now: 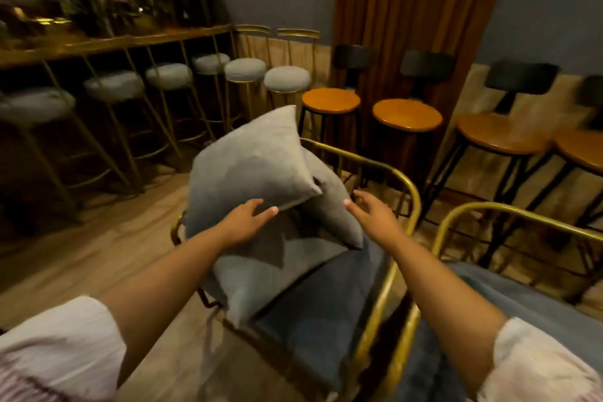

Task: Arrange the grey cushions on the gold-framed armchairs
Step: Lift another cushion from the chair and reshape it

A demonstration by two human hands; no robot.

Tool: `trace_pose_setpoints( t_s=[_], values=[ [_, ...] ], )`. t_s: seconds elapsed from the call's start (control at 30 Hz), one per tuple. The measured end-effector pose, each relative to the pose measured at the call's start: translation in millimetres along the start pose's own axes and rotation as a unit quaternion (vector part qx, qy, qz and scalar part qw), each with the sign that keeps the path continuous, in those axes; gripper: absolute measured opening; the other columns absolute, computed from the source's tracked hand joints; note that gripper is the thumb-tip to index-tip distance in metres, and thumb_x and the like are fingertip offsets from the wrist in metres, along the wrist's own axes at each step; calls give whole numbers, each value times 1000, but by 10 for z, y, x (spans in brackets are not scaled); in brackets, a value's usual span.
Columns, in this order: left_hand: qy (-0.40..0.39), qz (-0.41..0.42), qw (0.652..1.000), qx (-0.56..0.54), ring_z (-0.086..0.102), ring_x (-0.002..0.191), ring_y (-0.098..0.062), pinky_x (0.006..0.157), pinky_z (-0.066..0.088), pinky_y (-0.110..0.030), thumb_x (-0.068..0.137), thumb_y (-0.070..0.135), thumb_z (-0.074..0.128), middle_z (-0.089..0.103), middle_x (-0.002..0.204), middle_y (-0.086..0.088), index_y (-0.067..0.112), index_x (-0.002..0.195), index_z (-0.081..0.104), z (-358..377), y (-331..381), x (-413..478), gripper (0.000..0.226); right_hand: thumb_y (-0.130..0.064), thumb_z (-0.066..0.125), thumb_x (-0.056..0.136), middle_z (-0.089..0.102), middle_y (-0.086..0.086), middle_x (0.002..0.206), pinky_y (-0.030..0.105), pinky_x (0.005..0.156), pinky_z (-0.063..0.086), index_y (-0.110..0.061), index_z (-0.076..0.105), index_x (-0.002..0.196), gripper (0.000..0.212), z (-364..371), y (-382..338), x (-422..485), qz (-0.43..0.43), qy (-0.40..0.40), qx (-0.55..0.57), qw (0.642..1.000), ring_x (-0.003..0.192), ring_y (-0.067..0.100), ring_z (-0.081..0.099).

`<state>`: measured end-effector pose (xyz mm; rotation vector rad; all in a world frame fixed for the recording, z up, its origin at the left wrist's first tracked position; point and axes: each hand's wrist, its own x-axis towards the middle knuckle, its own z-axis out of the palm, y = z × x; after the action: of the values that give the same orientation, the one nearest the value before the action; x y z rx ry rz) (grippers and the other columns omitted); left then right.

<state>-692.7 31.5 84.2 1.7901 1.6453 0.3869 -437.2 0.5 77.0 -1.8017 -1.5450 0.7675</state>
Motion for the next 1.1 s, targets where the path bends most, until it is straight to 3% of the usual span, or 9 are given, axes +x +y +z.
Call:
trace_pose_setpoints(
  t_s=[0.13,0.27,0.33,0.43,0.53,0.73,0.83,0.97,1.1],
  values=[
    [30,-30,999,-30,45,132,-30,110,33,-38,92,49,46,44,146,-14,8,143,37,-691,-527,424,67,-38,52,93,45,15,144,39,107,36,-9,41,141,57,501,-590,565,-10,6,34,999,131,30,43],
    [48,-55,993,-89,47,130,-29,110,36,-47,77,74,44,45,146,-10,16,142,38,-1235,-993,869,87,-41,53,92,42,13,147,39,101,39,-17,35,143,60,955,-1013,1124,4,16,60,998,131,30,43],
    [55,-75,989,-116,46,131,-29,109,36,-44,84,65,43,45,146,-10,15,142,39,-1379,-1195,1124,77,-41,53,91,41,11,147,37,96,43,-18,35,143,60,1107,-1146,1412,9,18,54,998,130,31,44],
    [79,-101,978,-162,50,125,-27,95,37,-33,92,52,42,50,141,-11,9,138,44,-1491,-1433,1559,63,-44,56,89,40,10,148,45,104,42,-18,36,143,63,1290,-1285,1888,9,19,34,999,131,31,43],
    [107,-135,963,-205,49,118,-28,90,36,-33,96,45,39,52,132,-12,7,137,43,-1506,-1630,1917,56,-44,59,87,37,11,149,43,106,35,-15,35,143,67,1430,-1370,2348,14,18,-1,1000,134,31,39],
    [126,-182,935,-278,36,136,-35,108,31,-44,94,49,39,33,153,-11,18,149,22,-1518,-2056,2502,66,-59,61,78,30,16,150,50,107,35,-17,25,146,87,1686,-1434,3232,89,23,-45,995,133,39,36],
    [120,-211,916,-319,35,137,-37,105,33,-44,93,52,40,29,155,-10,18,150,20,-1476,-2284,2751,69,-66,61,73,24,15,151,54,109,31,-23,18,148,96,1793,-1386,3438,128,44,-41,990,135,41,29],
    [71,-240,892,-377,32,138,-40,107,31,-50,89,58,43,27,156,-9,26,150,20,-1460,-2567,3151,73,-74,69,56,5,7,158,58,113,20,-36,-5,148,124,1795,-1312,3625,133,-14,-82,988,142,41,14],
    [-1,-238,885,-400,32,139,-33,110,30,-52,78,62,59,32,155,1,33,147,24,-1374,-2771,3425,83,-75,72,50,11,6,157,57,112,25,-39,-1,147,127,1857,-1176,3674,137,2,-74,988,141,39,21]
  ],
)
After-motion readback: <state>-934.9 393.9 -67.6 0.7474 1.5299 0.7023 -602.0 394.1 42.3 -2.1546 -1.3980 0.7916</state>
